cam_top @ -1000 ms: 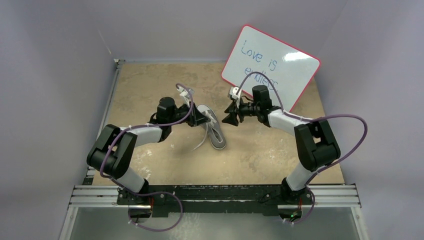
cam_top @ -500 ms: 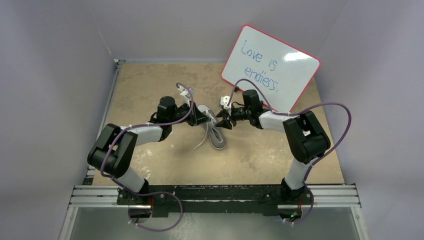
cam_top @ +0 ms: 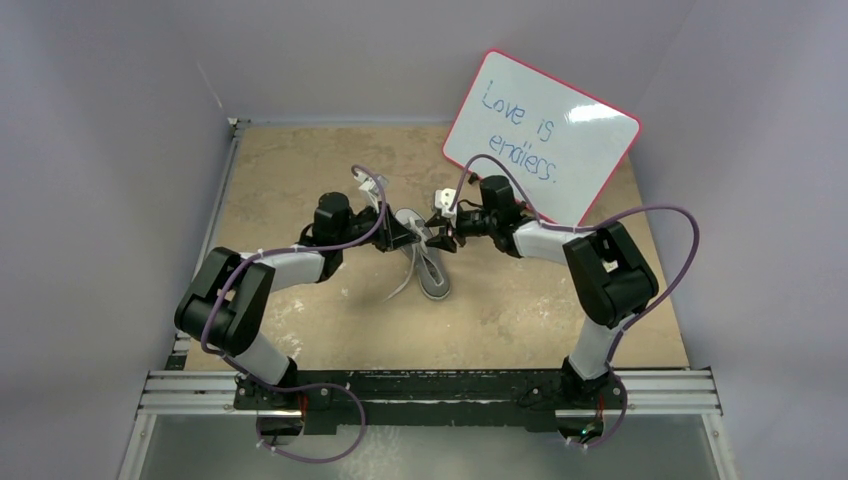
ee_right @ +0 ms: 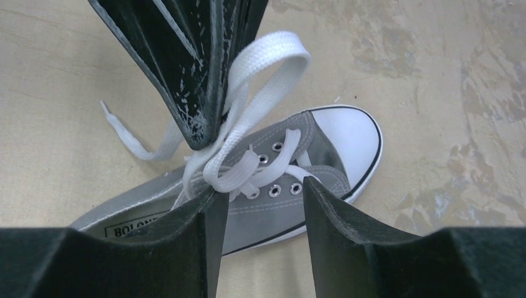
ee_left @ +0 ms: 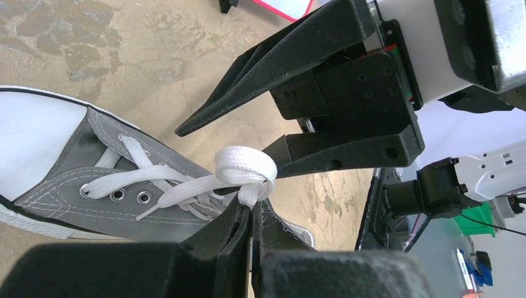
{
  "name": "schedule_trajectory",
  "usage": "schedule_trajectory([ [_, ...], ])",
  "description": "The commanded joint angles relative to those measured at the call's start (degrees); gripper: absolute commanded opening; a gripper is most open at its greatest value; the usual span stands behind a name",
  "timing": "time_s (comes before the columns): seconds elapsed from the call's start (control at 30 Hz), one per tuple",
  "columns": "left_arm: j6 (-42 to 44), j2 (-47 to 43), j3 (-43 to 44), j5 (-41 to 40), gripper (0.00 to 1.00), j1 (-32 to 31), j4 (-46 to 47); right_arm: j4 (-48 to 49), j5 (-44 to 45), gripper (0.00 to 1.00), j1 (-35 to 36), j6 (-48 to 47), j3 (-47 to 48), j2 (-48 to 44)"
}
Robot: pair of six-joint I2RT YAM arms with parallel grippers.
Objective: Tie the shoes
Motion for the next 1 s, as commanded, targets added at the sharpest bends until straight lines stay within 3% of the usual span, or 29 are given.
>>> schedule_trajectory([
  [0.0,0.5,-1.1,1.9,1.6,0.0,0.6,2.6,4.9,-3.3,0.52,0.6,1.7,0.9,-0.3],
  [0.2,0.5,-1.2,1.9,1.6,0.0,0.7,2.6,12.3,-6.1,0.52,0.9,7.2,-1.1,0.1],
  [0.3,0.5,-1.1,2.0,1.6,0.0,0.8,2.6,16.8,-7.7,0.46,0.8,10.7,-1.4,1.6],
  [0.4,0.4,-1.3,1.9,1.7,0.0,0.8,2.6,22.0,-9.8,0.34,0.9,15.4,-1.3,3.4],
  [0.53,0.5,-1.4,1.9,1.7,0.0,0.9,2.6,30.8,-11.3,0.0,0.8,24.7,-2.0,4.9],
  [0.6,1.2,-1.6,2.2,1.8,0.0,0.9,1.7,33.4,-10.9,0.0,-0.1,29.1,-2.7,4.1],
  [0.67,4.2,-2.0,2.9,1.7,0.0,0.9,-2.5,25.1,-8.6,0.0,-1.2,29.0,-0.5,1.5],
  [0.77,6.9,-2.7,2.9,1.5,0.0,0.9,-5.3,-5.3,-5.1,0.0,-0.9,15.6,8.1,-1.0],
  [0.8,7.3,-2.7,3.0,1.6,0.0,0.9,-5.6,-10.9,-4.4,0.0,-0.8,14.7,9.8,-0.8],
  [0.97,7.8,-2.7,3.3,2.1,0.0,0.9,-6.1,-26.5,-9.1,0.0,-1.0,14.8,16.9,2.3],
])
